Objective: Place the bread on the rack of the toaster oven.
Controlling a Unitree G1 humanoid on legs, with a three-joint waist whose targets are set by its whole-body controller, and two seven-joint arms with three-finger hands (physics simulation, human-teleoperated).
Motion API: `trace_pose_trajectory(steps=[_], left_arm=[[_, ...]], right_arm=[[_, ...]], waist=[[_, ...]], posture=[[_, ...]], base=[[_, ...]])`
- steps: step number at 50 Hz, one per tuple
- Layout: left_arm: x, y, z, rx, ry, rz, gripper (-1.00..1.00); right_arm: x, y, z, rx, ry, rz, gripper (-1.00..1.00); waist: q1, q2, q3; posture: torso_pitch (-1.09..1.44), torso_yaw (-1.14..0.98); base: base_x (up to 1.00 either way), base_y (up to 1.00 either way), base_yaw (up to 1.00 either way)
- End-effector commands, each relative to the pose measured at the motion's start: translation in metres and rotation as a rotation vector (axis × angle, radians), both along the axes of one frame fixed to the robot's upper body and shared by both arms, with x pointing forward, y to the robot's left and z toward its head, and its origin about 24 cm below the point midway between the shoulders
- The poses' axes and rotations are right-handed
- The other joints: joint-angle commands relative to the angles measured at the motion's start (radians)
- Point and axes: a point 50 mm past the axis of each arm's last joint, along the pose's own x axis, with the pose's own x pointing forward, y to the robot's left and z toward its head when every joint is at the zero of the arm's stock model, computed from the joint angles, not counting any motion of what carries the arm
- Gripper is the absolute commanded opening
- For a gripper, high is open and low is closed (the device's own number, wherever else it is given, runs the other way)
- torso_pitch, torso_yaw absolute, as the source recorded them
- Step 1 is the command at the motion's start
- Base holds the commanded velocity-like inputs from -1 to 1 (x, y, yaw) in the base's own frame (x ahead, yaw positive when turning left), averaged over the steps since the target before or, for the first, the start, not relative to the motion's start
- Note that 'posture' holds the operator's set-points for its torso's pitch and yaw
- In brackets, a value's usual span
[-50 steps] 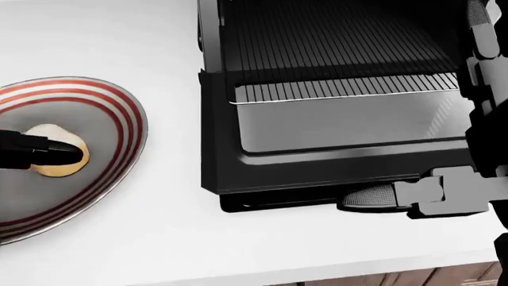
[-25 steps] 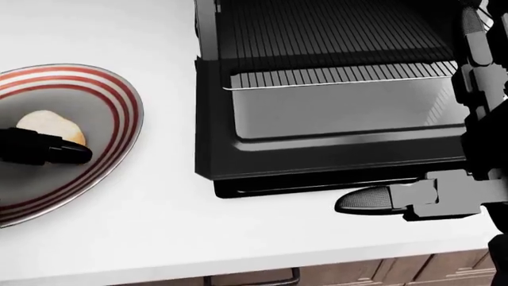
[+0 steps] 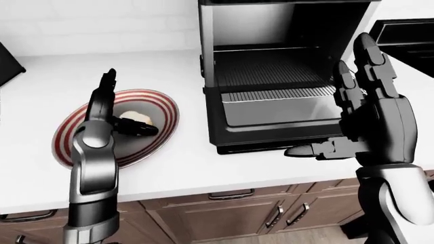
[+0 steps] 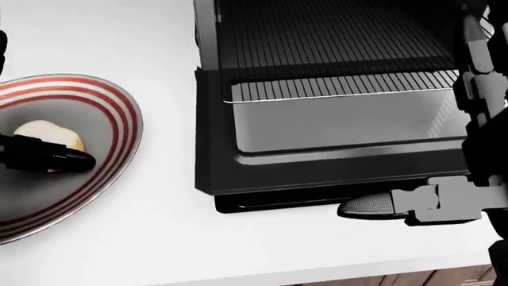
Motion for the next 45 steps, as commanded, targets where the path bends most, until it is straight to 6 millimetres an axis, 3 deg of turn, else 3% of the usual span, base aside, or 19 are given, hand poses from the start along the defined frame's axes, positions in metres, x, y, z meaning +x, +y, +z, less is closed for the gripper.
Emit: trace_pose_trajectory(steps=[1, 9, 27, 32, 38, 45], left_arm=[[-0.001, 0.001, 0.016, 0.036, -0.07, 0.013, 0.65], [-0.001, 0.001, 0.014, 0.031, -0.063, 0.007, 0.44], [-0.007, 0.002, 0.01, 0.026, -0.041, 0.007, 0.25], [-0.007, 0.002, 0.01, 0.026, -0.043, 0.006, -0.03], [-0.008, 0.002, 0.013, 0.035, -0.048, 0.004, -0.21], [-0.015, -0.006, 0.032, 0.071, -0.079, -0.006, -0.41]], right_arm=[[-0.006, 0.001, 0.009, -0.011, -0.072, 0.001, 1.0], [-0.005, 0.001, 0.008, -0.01, -0.071, 0.0, 1.0], [-0.007, 0.001, 0.013, -0.015, -0.08, 0.003, 1.0], [-0.007, 0.001, 0.012, -0.017, -0.078, 0.003, 1.0], [-0.005, 0.002, 0.011, -0.015, -0.077, 0.004, 1.0], [-0.007, 0.001, 0.01, -0.016, -0.076, 0.001, 1.0]], waist=[[0.0, 0.001, -0.018], [-0.002, 0.001, -0.016], [-0.001, -0.001, -0.014], [-0.001, -0.001, -0.015], [-0.001, 0.0, -0.017], [-0.001, 0.0, -0.016]], posture=[[0.0, 0.0], [0.0, 0.0], [0.0, 0.0], [0.0, 0.0], [0.0, 0.0], [0.0, 0.0]], base=[[0.0, 0.0, 0.0], [0.0, 0.0, 0.0], [0.0, 0.0, 0.0], [0.0, 0.0, 0.0], [0.0, 0.0, 0.0], [0.0, 0.0, 0.0]])
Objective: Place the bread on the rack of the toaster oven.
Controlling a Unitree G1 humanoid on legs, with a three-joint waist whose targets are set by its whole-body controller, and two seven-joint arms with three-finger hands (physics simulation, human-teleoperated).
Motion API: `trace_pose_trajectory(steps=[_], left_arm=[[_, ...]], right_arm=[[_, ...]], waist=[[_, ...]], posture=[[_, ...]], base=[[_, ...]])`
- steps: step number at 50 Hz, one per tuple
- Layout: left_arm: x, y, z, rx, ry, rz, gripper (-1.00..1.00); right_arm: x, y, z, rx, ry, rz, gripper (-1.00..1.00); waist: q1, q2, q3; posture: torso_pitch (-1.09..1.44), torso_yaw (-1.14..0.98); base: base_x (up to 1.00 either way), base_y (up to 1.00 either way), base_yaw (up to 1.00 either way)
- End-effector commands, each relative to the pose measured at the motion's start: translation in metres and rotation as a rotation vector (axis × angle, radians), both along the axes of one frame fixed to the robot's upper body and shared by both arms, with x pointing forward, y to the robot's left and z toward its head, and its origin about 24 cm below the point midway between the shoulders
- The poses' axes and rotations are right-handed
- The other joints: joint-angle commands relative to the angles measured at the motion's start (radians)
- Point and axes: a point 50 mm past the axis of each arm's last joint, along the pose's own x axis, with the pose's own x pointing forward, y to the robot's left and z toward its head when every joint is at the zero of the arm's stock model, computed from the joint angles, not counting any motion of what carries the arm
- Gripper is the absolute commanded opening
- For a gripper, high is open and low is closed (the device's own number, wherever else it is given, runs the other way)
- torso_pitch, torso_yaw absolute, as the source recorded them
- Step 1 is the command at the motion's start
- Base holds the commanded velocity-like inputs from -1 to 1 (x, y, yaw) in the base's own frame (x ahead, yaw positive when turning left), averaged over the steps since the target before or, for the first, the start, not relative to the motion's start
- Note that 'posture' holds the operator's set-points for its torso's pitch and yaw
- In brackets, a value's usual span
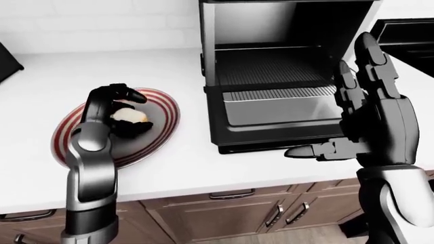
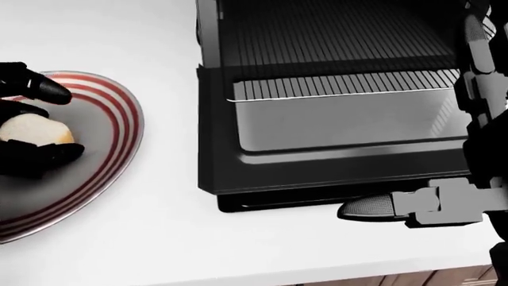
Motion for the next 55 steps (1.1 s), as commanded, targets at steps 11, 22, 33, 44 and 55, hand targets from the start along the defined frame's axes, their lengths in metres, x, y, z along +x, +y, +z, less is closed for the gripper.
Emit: trace_pose_trajectory(steps=[11, 22, 33, 44, 55], left_arm=[[-0.011, -0.025, 0.066, 0.082, -0.166, -0.064, -0.51], [-0.02, -0.086, 0.113, 0.049, -0.246, -0.306, -0.56], [-0.024, -0.142, 0.135, 0.026, -0.293, -0.479, -0.58], [-0.019, -0.185, 0.15, 0.032, -0.311, -0.581, -0.62], [-0.009, -0.218, 0.157, 0.026, -0.307, -0.671, -0.64]], right_arm=[[-0.007, -0.001, 0.011, -0.013, -0.075, -0.006, 1.0], [-0.014, -0.004, 0.013, -0.009, -0.084, -0.012, 1.0], [-0.016, -0.006, 0.015, -0.006, -0.098, -0.019, 1.0], [-0.02, -0.009, 0.009, 0.006, -0.102, -0.023, 1.0], [-0.024, -0.014, 0.011, 0.006, -0.109, -0.033, 1.0]], waist=[[0.0, -0.001, -0.017], [0.004, -0.015, -0.008], [0.008, -0.031, -0.001], [0.011, -0.049, 0.003], [0.013, -0.061, 0.002]], posture=[[0.0, 0.0], [0.0, 0.0], [0.0, 0.0], [0.0, 0.0], [0.0, 0.0]], base=[[0.0, 0.0, 0.0], [0.0, 0.0, 0.0], [0.0, 0.0, 0.0], [0.0, 0.0, 0.0], [0.0, 0.0, 0.0]])
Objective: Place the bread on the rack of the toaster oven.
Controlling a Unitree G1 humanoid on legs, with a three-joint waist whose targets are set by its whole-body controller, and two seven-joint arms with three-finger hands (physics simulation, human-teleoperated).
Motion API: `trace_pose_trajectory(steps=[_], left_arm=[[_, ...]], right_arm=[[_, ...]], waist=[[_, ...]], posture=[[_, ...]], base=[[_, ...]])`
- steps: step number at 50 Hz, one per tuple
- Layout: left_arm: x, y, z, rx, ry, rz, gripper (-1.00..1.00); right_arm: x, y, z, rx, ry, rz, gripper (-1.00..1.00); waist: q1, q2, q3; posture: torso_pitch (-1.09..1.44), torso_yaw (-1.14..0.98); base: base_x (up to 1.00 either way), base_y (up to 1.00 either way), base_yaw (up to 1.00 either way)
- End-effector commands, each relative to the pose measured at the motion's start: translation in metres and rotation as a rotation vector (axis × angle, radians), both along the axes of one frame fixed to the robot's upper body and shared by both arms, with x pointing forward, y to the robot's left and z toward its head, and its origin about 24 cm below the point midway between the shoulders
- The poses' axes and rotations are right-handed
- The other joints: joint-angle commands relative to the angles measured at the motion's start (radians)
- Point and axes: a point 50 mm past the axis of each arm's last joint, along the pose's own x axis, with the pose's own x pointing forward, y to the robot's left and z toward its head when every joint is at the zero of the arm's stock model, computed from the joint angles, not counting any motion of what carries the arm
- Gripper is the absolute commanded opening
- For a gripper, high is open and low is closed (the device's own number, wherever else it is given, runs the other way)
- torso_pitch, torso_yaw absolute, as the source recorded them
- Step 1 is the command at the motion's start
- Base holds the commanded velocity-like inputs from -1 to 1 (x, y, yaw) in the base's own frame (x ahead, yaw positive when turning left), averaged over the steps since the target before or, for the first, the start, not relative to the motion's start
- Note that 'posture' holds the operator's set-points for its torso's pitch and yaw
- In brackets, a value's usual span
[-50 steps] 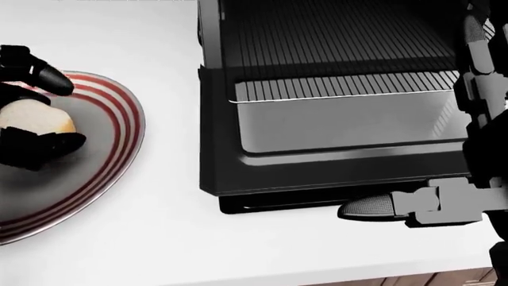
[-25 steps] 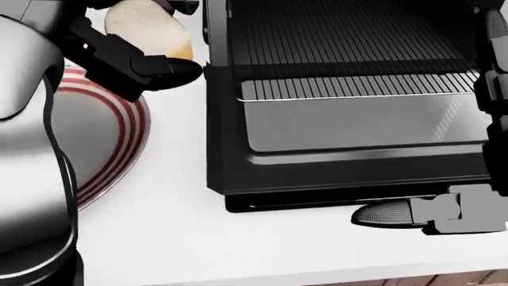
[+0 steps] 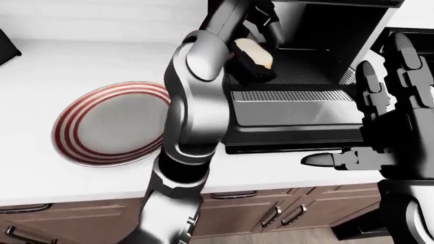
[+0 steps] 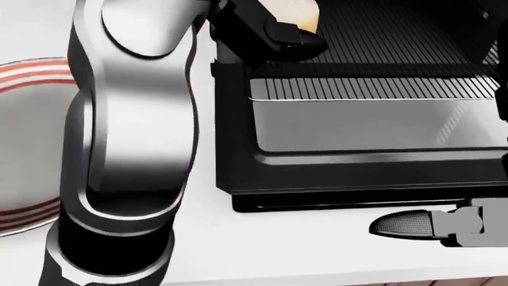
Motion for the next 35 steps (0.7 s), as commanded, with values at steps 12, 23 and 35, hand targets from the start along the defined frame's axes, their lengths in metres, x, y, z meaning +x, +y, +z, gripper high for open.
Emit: trace_pose_trajectory(steps=[12, 23, 35], left_arm=[[0.005, -0.038, 0.011, 0.012, -0.064, -0.101, -0.65], [0.014, -0.052, -0.003, 0.032, -0.046, -0.118, -0.62], [0.02, -0.059, -0.016, 0.043, -0.033, -0.124, -0.33]], right_arm=[[-0.008, 0.0, 0.008, -0.002, -0.069, -0.003, 1.0], [-0.01, -0.001, 0.005, -0.001, -0.066, -0.01, 1.0], [-0.01, 0.0, 0.003, -0.001, -0.062, -0.011, 1.0]], waist=[[0.003, -0.017, -0.023], [0.003, -0.021, -0.023], [0.002, -0.022, -0.026]], posture=[[0.0, 0.0], [0.0, 0.0], [0.0, 0.0]], base=[[0.0, 0.0, 0.0], [0.0, 0.0, 0.0], [0.0, 0.0, 0.0]])
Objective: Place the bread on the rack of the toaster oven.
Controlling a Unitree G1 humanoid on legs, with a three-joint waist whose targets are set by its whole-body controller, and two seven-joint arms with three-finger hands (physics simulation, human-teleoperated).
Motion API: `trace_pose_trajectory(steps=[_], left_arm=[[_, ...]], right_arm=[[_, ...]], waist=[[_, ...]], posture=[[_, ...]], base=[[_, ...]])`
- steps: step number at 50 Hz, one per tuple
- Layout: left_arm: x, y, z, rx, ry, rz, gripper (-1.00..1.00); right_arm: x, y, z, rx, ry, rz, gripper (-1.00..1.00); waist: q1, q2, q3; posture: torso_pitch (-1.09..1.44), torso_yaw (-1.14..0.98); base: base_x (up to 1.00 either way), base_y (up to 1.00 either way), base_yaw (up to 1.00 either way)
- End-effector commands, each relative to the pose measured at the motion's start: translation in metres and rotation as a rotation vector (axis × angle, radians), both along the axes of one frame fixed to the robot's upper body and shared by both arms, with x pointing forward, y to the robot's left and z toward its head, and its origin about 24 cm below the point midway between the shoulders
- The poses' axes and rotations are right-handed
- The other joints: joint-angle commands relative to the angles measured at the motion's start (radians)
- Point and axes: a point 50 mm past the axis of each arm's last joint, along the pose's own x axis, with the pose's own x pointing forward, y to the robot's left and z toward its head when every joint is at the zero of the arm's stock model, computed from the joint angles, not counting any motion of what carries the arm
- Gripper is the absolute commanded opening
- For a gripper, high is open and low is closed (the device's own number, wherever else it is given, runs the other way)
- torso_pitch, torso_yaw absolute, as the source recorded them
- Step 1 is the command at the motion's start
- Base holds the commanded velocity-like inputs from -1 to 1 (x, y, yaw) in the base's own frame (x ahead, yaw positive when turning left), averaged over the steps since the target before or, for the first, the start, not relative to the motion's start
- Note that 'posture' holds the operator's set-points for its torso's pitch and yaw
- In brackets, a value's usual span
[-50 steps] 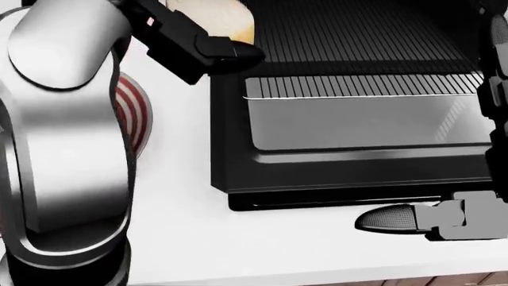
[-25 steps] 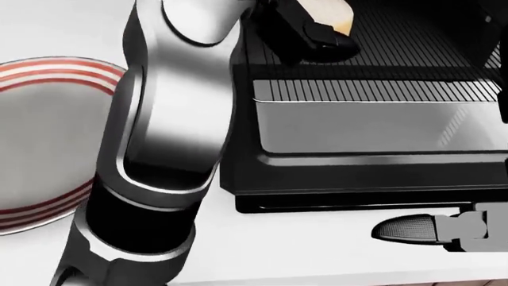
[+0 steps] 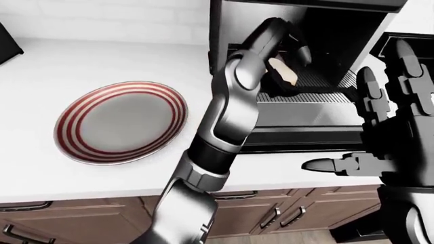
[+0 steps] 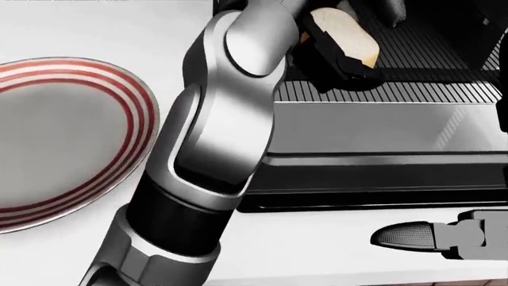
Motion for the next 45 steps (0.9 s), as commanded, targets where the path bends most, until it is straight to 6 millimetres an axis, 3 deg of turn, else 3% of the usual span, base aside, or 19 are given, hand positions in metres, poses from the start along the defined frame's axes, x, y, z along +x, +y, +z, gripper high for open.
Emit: trace_pose_trajectory(steps=[1, 8, 18, 22, 23, 30, 31, 34, 36, 45], left_arm=[[-0.007, -0.002, 0.019, -0.023, -0.093, -0.016, -0.32], [-0.001, -0.002, 0.012, -0.013, -0.088, -0.012, -0.15], [0.001, -0.002, 0.009, 0.0, -0.085, -0.006, -0.07], [0.0, -0.001, 0.01, 0.0, -0.088, -0.002, 0.08], [-0.001, -0.001, 0.011, -0.002, -0.088, -0.003, 0.21], [-0.002, 0.0, 0.01, -0.001, -0.089, -0.002, 0.4], [-0.003, 0.0, 0.011, 0.0, -0.089, -0.003, 0.61], [-0.004, 0.0, 0.011, 0.0, -0.089, -0.004, 0.7], [-0.003, -0.001, 0.01, 0.0, -0.089, -0.005, 0.91], [-0.013, 0.0, 0.017, -0.011, -0.097, -0.02, 0.97]], right_arm=[[-0.005, 0.0, 0.009, -0.02, -0.065, -0.009, 1.0], [-0.005, 0.0, 0.009, -0.021, -0.066, -0.006, 1.0], [-0.005, -0.002, 0.01, -0.021, -0.065, -0.007, 1.0], [-0.006, -0.002, 0.01, -0.022, -0.064, -0.007, 1.0], [-0.006, -0.002, 0.01, -0.023, -0.064, -0.006, 1.0], [-0.006, -0.003, 0.01, -0.024, -0.061, -0.012, 1.0], [-0.006, -0.003, 0.01, -0.023, -0.062, -0.011, 1.0], [-0.006, -0.002, 0.009, -0.024, -0.061, -0.01, 1.0], [-0.006, -0.002, 0.01, -0.025, -0.062, -0.01, 1.0], [-0.004, 0.0, 0.008, -0.025, -0.058, -0.012, 1.0]], waist=[[0.001, -0.006, -0.022], [0.001, -0.005, -0.024], [0.001, -0.005, -0.024], [0.0, -0.005, -0.025], [0.0, -0.005, -0.025], [0.0, -0.005, -0.024], [0.0, -0.005, -0.024], [0.0, -0.005, -0.024], [0.0, -0.005, -0.024], [-0.001, -0.004, -0.025]], posture=[[0.0, 0.0], [0.0, 0.0], [0.0, 0.0], [0.0, 0.0], [0.0, 0.0], [0.0, 0.0], [0.0, 0.0], [0.0, 0.0], [0.0, 0.0], [0.0, 0.0]], base=[[0.0, 0.0, 0.0], [0.0, 0.0, 0.0], [0.0, 0.0, 0.0], [0.0, 0.0, 0.0], [0.0, 0.0, 0.0], [0.0, 0.0, 0.0], [0.0, 0.0, 0.0], [0.0, 0.0, 0.0], [0.0, 0.0, 0.0], [0.0, 0.0, 0.0]])
